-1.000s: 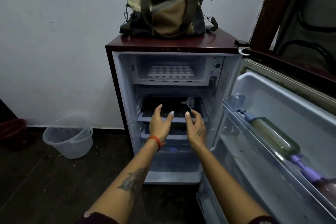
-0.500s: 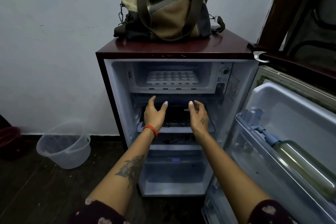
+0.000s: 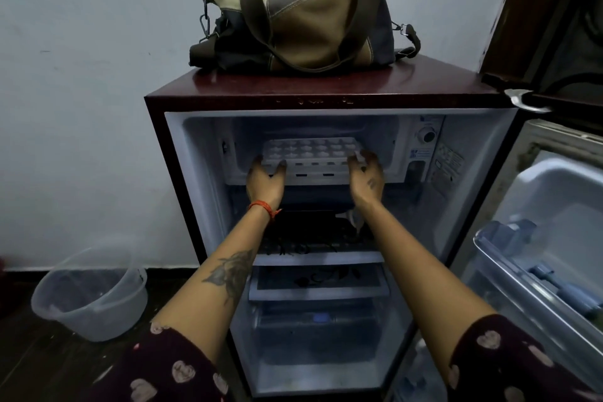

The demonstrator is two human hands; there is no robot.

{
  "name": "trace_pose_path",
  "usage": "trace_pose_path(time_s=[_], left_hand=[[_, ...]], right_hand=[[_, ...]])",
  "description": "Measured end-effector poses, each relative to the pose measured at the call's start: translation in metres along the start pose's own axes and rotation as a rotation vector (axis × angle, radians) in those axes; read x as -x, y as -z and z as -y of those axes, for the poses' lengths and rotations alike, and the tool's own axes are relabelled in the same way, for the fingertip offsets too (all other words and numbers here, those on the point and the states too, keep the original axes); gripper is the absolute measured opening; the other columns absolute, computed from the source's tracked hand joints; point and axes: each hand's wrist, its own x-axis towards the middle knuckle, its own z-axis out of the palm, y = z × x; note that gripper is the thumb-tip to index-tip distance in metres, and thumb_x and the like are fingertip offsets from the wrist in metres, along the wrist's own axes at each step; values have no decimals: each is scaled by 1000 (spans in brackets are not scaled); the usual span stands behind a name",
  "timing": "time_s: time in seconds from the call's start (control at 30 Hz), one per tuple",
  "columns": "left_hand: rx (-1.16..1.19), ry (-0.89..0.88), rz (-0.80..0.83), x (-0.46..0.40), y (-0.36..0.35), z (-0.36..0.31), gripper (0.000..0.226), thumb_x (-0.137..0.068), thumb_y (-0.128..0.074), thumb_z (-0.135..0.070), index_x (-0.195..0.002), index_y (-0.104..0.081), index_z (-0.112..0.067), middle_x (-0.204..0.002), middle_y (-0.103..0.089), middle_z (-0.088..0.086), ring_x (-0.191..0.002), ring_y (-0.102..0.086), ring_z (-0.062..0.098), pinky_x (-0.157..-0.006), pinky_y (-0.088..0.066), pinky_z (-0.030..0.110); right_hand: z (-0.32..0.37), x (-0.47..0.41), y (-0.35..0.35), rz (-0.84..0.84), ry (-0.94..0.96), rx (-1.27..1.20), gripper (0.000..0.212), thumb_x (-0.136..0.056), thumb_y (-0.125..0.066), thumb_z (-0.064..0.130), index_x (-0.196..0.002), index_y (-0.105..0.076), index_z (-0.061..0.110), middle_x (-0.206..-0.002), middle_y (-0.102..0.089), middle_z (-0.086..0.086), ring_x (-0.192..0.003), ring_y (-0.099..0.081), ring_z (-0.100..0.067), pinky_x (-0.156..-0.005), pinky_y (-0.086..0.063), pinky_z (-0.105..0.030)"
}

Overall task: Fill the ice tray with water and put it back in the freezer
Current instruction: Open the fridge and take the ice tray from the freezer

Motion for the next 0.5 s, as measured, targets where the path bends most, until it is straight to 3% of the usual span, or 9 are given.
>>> trace_pose_path(time_s=[0.17, 0.3, 0.43, 0.5], left_hand=[[-49, -23, 4, -32, -13, 8, 66, -92, -56, -36, -145, -30, -9, -146, -43, 13, -130, -43, 31, -100, -38, 31], [-25, -32, 31, -51, -23, 15, 65, -92, -55, -35, -146, -29, -8, -148, -39, 13, -133, -40, 31, -106, -35, 34], [-50, 29, 52, -67, -27, 17, 67, -95, -49, -39, -146, -25, -4, -150, -34, 15, -136, -36, 31, -111, -30, 34], [-94, 81, 57, -73, -28, 17, 64, -96, -45, -41, -144, -31, -2, -148, -37, 16, -133, -39, 31, -109, -32, 32]], right_hand=[[-6, -32, -9, -40, 33, 162, 51, -96, -45, 38, -139, -41, 11, -142, -44, -14, -127, -43, -30, -102, -36, -32], [-14, -49, -15, 10, -3, 241, 54, -97, -44, 37, -143, -33, 11, -147, -37, -15, -131, -39, -33, -106, -36, -40], [-19, -59, -22, 48, -14, 259, 54, -100, -39, 34, -147, -26, 10, -151, -32, -13, -136, -33, -30, -113, -27, -34], [-20, -61, -24, 49, -24, 262, 50, -100, -40, 29, -143, -32, 6, -147, -38, -14, -133, -38, -29, -110, -27, -28]])
